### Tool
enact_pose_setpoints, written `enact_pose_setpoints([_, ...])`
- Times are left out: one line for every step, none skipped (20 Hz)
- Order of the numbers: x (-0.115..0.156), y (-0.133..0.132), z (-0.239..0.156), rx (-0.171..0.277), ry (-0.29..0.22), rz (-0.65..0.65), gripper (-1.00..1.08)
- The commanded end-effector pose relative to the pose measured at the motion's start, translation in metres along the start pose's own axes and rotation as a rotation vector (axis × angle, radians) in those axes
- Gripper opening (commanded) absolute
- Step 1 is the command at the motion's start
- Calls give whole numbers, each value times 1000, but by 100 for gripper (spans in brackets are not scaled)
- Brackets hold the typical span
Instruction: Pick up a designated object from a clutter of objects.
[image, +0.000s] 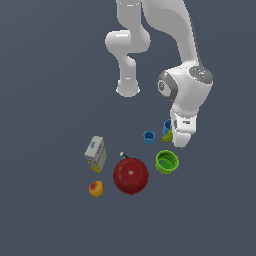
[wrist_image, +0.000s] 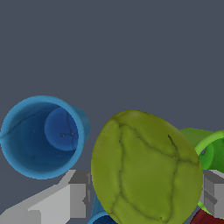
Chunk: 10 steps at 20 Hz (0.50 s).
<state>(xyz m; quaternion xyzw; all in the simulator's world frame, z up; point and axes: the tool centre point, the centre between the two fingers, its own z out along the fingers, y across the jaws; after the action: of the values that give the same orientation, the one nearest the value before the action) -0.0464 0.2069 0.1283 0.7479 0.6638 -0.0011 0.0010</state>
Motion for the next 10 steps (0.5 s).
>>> enact_pose_setpoints([-9,-4,-21,-2,1,0,-100])
enact_pose_setpoints([-12,-5,-29,-2,1,-1,-100])
enact_pose_setpoints([-16,-7,-38,-2,1,-1,-100])
enact_pose_setpoints([-19,-9,-46,-2,1,-1,-100])
enact_pose_setpoints([-23,-10,-54,-1,2,-1,-100])
enact_pose_setpoints([-26,-12,-63,-1,2,-1,-100])
enact_pose_setpoints([-30,-14,-71,-1,3,-1,-100])
enact_pose_setpoints([-33,-15,-80,-1,3,-1,-100])
enact_pose_setpoints([-37,-17,-89,-1,4,-1,-100])
enact_pose_setpoints([-41,-19,-98,0,4,-1,-100])
